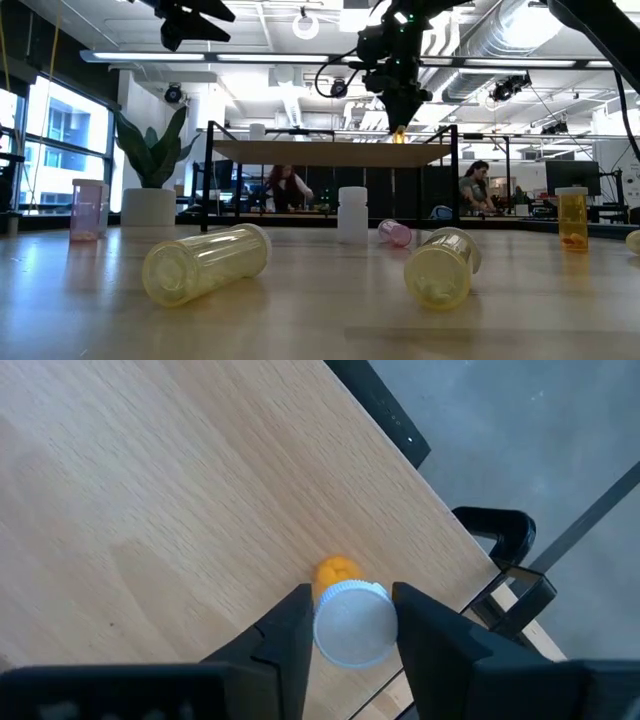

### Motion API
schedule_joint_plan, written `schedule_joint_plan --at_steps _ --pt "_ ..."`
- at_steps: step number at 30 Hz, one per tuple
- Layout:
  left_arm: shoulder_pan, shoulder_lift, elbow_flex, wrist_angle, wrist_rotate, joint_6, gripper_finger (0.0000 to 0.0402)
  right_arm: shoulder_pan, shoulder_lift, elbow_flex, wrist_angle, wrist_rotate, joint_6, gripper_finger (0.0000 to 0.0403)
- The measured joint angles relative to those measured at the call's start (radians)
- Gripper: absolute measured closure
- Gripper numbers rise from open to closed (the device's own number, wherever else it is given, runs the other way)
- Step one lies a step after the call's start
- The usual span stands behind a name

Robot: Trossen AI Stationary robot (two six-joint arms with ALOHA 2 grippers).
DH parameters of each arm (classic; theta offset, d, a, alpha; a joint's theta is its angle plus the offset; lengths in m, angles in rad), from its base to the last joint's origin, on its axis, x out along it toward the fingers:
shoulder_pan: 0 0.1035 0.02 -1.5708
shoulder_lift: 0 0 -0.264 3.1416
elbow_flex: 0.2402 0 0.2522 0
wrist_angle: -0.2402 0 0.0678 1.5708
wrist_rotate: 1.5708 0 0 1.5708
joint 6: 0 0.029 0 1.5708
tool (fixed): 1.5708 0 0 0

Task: Pick and place medicine bottles onto shelf by color
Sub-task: Put the top right orange pill bottle on the shelf, then put the left pink pill bottle on the shelf

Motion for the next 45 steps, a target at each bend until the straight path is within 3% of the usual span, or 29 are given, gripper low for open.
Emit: schedule_joint_plan --at_steps 6,14,22,29,39,45 --pt "0.0 0.0 0.0 0.0 0.0 0.0 0.019 0.0 0.0 0.0 0.007 0.002 0.001 0.0234" --pt "0.0 0.0 0.0 -0.003 0.0 0.0 0.019 0.0 0.001 0.012 0.009 0.002 0.008 0.023" --pt "0.0 0.0 0.0 -0.014 -0.001 0.0 0.019 -0.005 0.001 0.102 0.006 0.002 0.019 0.0229" --pt "-0.005 -0.022 0.0 -0.158 -0.001 -0.001 0.019 -0.002 0.0 0.229 -0.03 0.001 0.046 0.0229" --pt "-0.096 -0.076 0.0 -0.38 -0.001 -0.087 0.019 0.042 -0.128 0.205 -0.035 0.057 0.097 0.0229" --pt "-0.216 -0.073 -0.034 -0.432 -0.01 -0.135 0.019 0.082 -0.206 0.205 -0.061 0.131 0.141 0.0229"
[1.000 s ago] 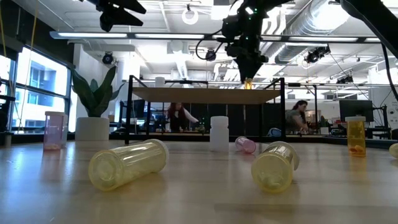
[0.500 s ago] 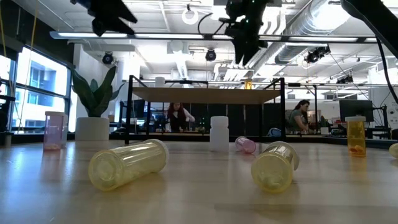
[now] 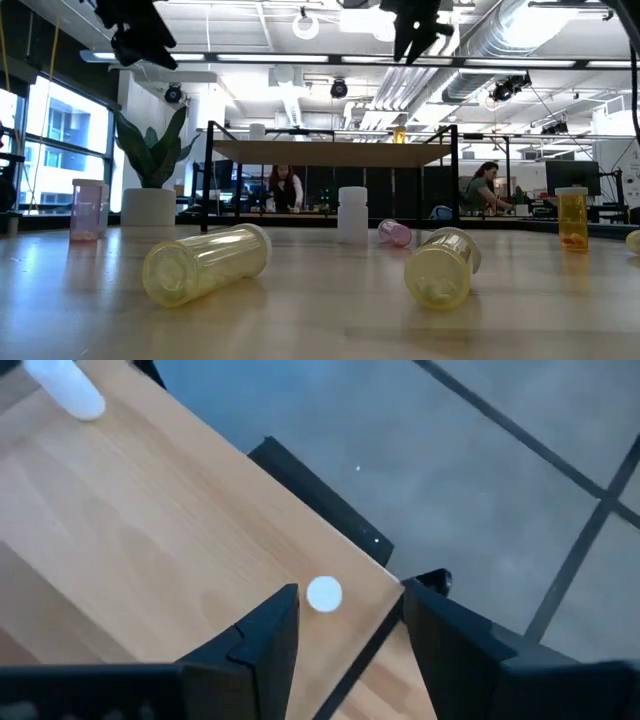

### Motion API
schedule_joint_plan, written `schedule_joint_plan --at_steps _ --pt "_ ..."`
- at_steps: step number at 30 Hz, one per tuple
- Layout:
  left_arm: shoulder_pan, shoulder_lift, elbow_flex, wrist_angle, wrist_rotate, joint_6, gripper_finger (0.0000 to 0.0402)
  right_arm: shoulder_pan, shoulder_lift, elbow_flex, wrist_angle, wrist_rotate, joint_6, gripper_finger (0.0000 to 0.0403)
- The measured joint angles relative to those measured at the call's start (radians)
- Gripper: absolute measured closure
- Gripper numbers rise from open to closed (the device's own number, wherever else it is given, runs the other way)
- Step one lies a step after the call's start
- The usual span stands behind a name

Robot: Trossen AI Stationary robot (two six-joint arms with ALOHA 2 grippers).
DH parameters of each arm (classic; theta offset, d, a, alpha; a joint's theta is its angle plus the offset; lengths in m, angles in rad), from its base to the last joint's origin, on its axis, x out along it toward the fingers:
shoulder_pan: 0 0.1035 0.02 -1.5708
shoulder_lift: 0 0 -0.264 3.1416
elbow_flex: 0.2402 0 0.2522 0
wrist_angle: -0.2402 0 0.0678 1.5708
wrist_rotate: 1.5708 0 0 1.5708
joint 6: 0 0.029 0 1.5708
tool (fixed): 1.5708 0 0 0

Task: Pick and place medicine bottles onto shelf by color
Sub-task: Put the left pink pill bottle on the shelf

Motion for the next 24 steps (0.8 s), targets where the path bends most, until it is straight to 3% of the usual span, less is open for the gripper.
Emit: schedule_joint_plan --at_steps 6,13,24 --pt "-0.168 -0.006 -0.099 0.006 -0.043 -0.107 0.019 0.075 -0.037 0.0 -0.1 0.089 0.094 0.0229" --pt "-0.341 -0.006 -0.15 0.011 -0.097 -0.158 0.019 0.166 -0.046 -0.001 -0.097 0.156 0.139 0.0229" --pt "-0.463 0.061 -0.243 0.04 -0.122 -0.241 0.019 0.173 -0.052 -0.001 -0.098 0.177 0.101 0.0229"
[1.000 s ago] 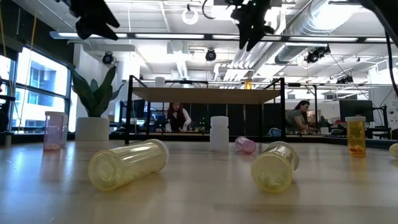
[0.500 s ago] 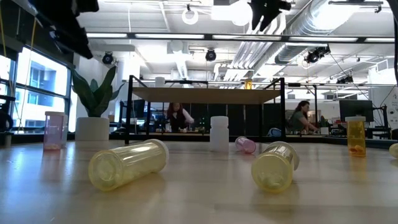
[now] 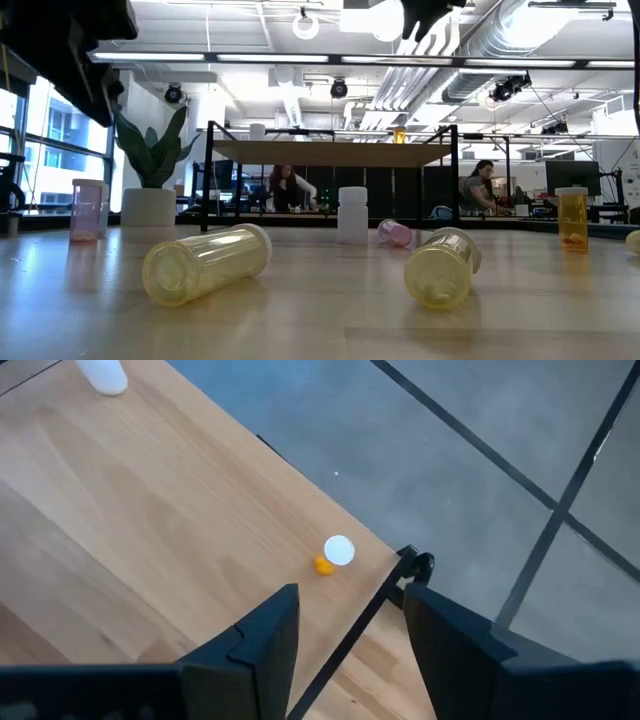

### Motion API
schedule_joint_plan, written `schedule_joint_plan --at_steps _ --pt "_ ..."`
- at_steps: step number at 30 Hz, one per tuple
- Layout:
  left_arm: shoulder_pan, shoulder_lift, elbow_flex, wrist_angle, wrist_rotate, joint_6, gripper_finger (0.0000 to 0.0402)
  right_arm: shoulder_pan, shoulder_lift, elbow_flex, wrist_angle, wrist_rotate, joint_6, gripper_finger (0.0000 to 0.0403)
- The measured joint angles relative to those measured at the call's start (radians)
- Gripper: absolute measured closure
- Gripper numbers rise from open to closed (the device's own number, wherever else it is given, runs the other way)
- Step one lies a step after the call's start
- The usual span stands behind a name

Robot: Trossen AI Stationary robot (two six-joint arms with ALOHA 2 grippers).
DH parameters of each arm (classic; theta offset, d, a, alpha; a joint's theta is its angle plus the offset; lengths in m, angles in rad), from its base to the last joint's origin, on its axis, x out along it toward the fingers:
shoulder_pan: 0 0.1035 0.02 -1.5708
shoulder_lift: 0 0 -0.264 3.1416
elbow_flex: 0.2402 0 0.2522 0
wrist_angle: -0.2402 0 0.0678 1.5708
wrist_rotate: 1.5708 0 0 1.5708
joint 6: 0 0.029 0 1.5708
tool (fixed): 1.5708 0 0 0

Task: Pick and place medicine bottles onto shelf by color
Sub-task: Put the left pink pill bottle on the shelf, then put the left white pill bottle aligned with white pill bottle on the shelf

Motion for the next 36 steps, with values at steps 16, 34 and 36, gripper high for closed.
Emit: schedule_joint_plan --at_steps 16,34,36 --pt "-0.017 0.258 -0.004 0.046 0.003 -0.029 0.019 0.0 0.0 0.0 0.0 -0.013 -0.09 0.0229" --pt "-0.016 0.354 -0.002 0.062 -0.015 -0.159 0.019 0.0 0.0 0.0 0.003 -0.014 -0.092 0.0229" --pt "-0.016 0.344 -0.002 0.058 0.02 -0.213 0.019 0.0 0.0 0.0 0.003 -0.014 -0.092 0.0229"
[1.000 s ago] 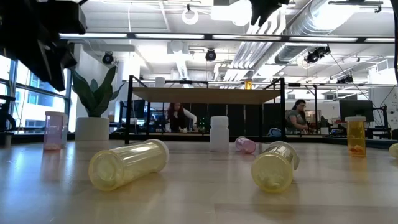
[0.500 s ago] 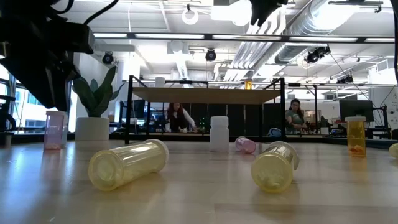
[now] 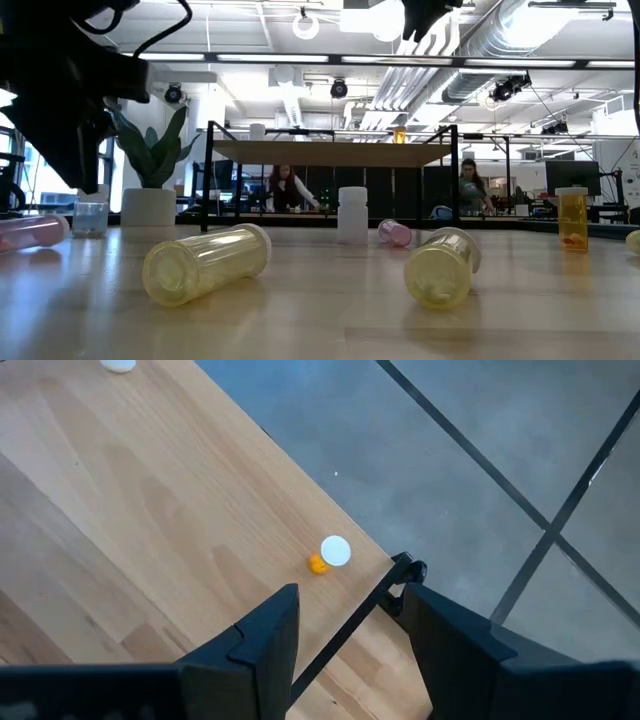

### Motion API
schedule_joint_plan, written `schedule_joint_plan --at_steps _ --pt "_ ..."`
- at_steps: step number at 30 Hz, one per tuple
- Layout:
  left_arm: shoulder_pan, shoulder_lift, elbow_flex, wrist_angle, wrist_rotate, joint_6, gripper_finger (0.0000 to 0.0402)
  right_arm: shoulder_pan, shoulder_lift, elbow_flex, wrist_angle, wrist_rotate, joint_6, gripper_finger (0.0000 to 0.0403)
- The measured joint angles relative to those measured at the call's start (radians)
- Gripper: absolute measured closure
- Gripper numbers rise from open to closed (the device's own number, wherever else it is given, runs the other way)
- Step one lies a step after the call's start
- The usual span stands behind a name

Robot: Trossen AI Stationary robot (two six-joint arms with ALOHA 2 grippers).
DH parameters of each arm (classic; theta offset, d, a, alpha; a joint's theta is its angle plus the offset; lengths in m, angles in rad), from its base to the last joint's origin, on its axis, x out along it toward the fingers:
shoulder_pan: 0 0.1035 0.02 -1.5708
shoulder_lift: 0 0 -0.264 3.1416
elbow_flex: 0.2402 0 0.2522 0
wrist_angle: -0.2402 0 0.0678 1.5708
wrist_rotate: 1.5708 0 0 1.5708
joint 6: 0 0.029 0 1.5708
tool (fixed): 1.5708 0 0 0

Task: Pick and place medicine bottles onto shelf by color
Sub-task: Put the left white pill bottle aligned with white pill bottle on the shelf

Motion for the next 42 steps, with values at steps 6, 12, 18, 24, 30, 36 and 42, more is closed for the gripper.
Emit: schedule_joint_plan --at_steps 6,12,18,24,30,36,42 --pt "0.001 -0.014 0.045 -0.077 0.002 -0.15 0.019 0.0 0.0 0.0 0.0 0.0 0.0 0.0229" --pt "0.037 -0.033 0.171 -0.262 -0.129 -0.162 0.019 0.0 0.0 0.0 -0.001 0.0 0.0 0.0229" --pt "0.139 -0.033 0.226 -0.409 -0.154 -0.163 0.019 0.0 0.0 0.0 -0.003 -0.009 -0.002 0.0229" --pt "0.249 -0.033 0.225 -0.426 -0.087 -0.154 0.019 0.0 0.0 0.0 -0.003 -0.048 -0.021 0.0229" --pt "0.322 -0.032 0.225 -0.426 -0.019 -0.204 0.019 0.0 0.0 0.0 -0.003 -0.048 -0.022 0.0229" --pt "0.363 -0.032 0.21 -0.421 0.014 -0.236 0.019 0.0 0.0 0.0 -0.003 -0.048 -0.026 0.0229" --pt "0.378 -0.032 0.158 -0.412 0.014 -0.307 0.019 0.0 0.0 0.0 -0.003 -0.048 -0.026 0.0229"
